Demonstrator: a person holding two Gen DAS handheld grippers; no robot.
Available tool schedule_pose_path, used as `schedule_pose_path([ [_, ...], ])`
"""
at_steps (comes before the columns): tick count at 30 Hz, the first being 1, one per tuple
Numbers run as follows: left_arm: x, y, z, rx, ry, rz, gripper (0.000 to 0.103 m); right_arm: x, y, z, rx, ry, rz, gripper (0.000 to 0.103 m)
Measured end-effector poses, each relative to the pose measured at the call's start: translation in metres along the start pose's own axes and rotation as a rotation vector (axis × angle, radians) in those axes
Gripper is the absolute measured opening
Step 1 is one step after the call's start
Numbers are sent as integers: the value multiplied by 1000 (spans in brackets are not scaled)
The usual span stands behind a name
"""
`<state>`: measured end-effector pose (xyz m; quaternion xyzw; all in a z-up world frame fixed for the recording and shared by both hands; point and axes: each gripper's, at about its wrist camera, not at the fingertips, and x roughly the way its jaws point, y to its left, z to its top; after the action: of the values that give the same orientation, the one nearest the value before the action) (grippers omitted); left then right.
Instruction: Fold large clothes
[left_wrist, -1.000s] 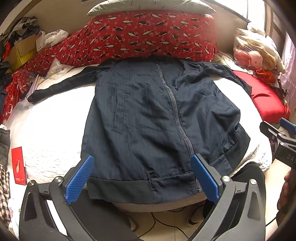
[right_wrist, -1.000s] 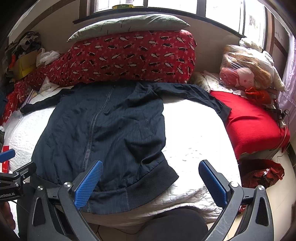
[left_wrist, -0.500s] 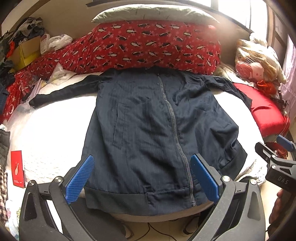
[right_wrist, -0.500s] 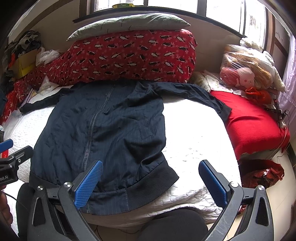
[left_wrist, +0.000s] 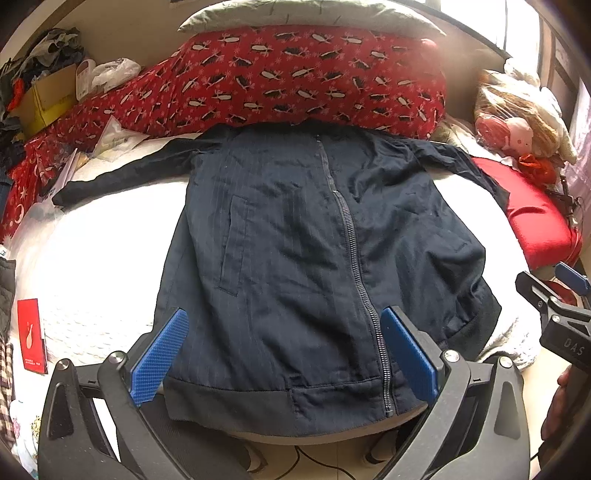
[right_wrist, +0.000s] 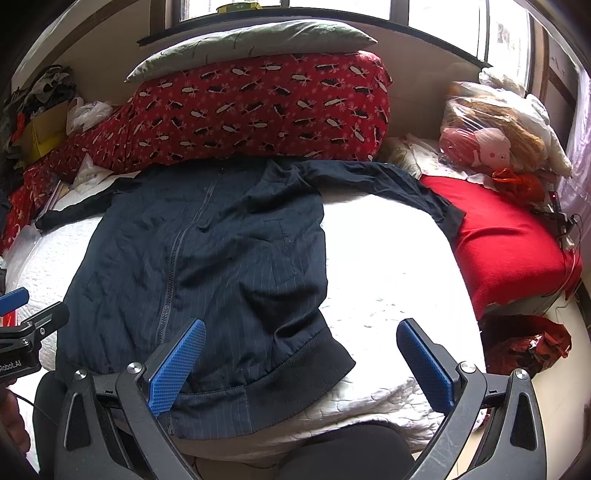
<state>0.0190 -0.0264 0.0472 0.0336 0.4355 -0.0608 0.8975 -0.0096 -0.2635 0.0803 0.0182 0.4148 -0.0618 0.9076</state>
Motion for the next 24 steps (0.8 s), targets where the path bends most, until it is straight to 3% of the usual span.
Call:
schedule_pose_path([
  [19, 23, 10, 1, -11, 64, 23, 103, 30, -2, 4, 3, 61, -1, 103],
  [24, 40, 43, 0, -74, 150, 28, 103, 65, -30, -4, 69, 149, -44, 103],
])
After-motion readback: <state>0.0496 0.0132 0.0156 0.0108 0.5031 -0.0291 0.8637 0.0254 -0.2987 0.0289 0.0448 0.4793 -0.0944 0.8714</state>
